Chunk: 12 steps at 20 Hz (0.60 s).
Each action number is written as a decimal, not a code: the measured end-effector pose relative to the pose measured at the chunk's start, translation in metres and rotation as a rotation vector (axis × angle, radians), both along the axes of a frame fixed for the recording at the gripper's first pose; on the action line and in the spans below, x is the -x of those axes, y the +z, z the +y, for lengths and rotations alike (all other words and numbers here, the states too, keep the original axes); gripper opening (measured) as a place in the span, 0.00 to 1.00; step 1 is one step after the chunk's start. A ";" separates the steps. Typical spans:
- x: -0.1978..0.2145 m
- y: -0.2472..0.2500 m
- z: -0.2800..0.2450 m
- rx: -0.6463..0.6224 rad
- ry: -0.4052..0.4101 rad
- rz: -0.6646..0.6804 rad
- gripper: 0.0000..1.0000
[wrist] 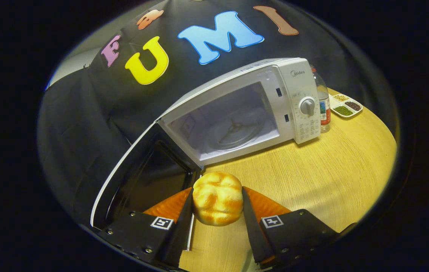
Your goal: Open the microwave, put the food inside, and close the microwave door.
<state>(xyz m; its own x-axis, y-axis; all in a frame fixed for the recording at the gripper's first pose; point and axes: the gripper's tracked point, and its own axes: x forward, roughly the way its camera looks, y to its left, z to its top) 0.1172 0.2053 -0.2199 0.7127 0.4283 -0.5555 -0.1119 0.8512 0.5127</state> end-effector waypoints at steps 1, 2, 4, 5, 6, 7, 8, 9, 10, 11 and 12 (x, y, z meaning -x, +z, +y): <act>-0.007 0.002 0.003 -0.008 -0.005 -0.008 0.70; -0.014 0.003 0.005 -0.015 -0.012 -0.017 0.70; -0.029 0.004 0.007 -0.024 -0.032 -0.038 0.70; -0.037 0.003 0.008 -0.031 -0.042 -0.046 0.70; -0.043 0.002 0.007 -0.038 -0.053 -0.050 0.70; -0.051 0.000 0.007 -0.046 -0.065 -0.053 0.70; -0.059 -0.003 0.007 -0.055 -0.081 -0.059 0.70; -0.067 -0.005 0.007 -0.065 -0.092 -0.061 0.70; -0.073 -0.008 0.006 -0.073 -0.108 -0.066 0.70; -0.081 -0.009 0.006 -0.081 -0.122 -0.077 0.70; -0.088 -0.009 0.007 -0.091 -0.136 -0.090 0.70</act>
